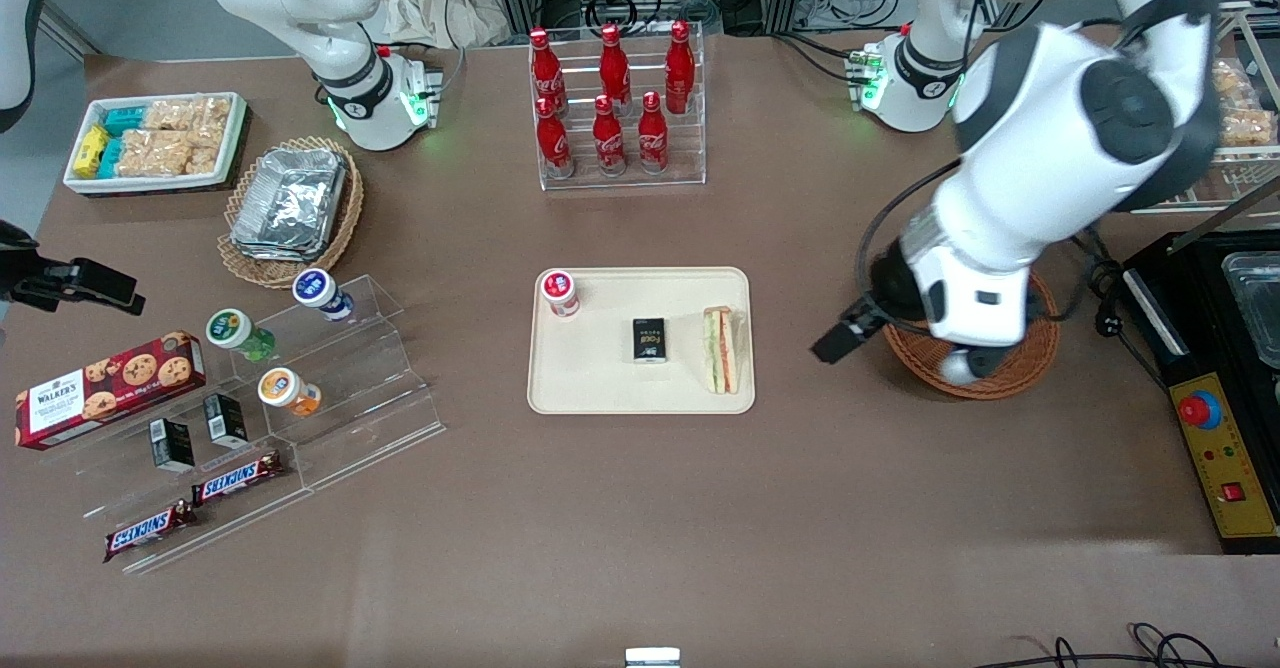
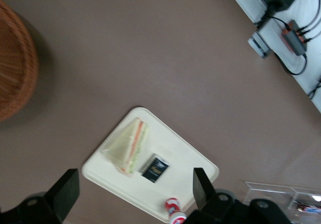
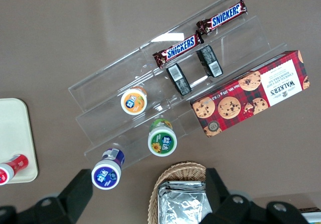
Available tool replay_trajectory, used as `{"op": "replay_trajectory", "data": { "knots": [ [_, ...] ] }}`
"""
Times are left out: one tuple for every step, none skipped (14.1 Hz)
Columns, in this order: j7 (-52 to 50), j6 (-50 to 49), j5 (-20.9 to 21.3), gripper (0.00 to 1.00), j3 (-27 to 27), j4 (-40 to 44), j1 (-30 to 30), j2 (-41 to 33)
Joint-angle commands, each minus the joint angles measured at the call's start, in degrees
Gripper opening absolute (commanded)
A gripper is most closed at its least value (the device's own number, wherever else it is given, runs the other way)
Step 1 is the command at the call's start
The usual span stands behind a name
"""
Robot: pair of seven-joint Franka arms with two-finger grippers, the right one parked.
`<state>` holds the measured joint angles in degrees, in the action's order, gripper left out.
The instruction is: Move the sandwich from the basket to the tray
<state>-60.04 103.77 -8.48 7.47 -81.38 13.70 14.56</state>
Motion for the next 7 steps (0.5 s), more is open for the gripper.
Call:
{"op": "replay_trajectory", "data": {
  "knots": [
    [8.49, -7.85, 4.24, 1.0, 0.08, -0.88, -2.44, -2.59],
    [13.15, -8.49, 5.92, 1.0, -0.18, -3.41, -2.63, -5.13],
    [17.72, -7.37, 7.5, 1.0, -0.96, -7.96, -2.63, -8.46],
    [22.2, -3.7, 8.73, 1.0, -2.01, -13.75, -2.63, -12.5],
    [26.34, 2.6, 9.35, 0.99, -3.24, -21.81, -2.71, -17.41],
    [31.6, 8.67, 9.45, 0.99, -5.52, -30.07, -2.71, -22.59],
    [39.92, 10.73, 9.45, 0.99, -7.98, -35.72, -2.71, -26.74]
  ]
}}
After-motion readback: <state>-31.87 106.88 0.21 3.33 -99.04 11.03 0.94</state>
